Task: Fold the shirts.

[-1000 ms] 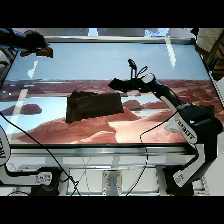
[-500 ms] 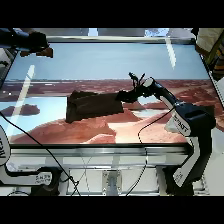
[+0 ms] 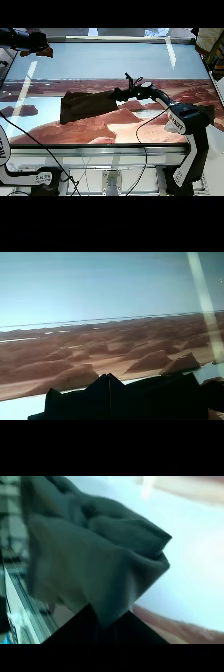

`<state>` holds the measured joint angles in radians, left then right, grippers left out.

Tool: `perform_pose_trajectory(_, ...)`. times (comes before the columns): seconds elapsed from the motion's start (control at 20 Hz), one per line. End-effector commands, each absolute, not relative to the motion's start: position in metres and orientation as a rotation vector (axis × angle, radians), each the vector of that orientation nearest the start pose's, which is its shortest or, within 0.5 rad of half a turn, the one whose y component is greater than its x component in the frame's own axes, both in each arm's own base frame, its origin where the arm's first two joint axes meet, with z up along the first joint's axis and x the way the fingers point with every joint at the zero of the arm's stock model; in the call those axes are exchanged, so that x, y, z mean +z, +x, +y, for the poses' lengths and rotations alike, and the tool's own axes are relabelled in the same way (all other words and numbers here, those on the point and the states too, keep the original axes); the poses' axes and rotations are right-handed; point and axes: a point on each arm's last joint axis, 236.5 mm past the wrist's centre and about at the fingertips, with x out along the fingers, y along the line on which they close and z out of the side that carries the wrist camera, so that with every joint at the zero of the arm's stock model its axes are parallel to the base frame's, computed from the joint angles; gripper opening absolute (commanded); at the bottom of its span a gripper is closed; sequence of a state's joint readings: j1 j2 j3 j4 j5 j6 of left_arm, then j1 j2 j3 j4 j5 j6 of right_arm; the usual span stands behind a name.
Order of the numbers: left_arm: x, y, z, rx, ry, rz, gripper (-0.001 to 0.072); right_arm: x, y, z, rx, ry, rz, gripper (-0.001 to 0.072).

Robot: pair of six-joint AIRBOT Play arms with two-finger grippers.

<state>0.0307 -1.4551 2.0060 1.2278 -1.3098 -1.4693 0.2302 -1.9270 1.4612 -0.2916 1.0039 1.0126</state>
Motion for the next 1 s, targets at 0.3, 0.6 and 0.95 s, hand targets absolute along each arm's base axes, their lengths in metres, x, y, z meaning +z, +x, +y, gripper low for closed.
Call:
perform_pose_trajectory(0.3,0.263,0.48,-0.077,-0.349,-0.17,0.744,0.0009,0.114,0.41,-0.002,0.132,0.184,1.113,0.0031)
perform_pose_trajectory(0.6,0.276,0.471,-0.109,-0.482,-0.255,0.733,0.0008,0.091,0.245,-0.116,-0.331,0.084,1.439,0.003)
perform_pose_trajectory(0.95,0.278,0.466,-0.117,-0.523,-0.256,0.735,0.0008,-0.017,0.048,-0.165,-0.662,0.183,1.77,0.0029)
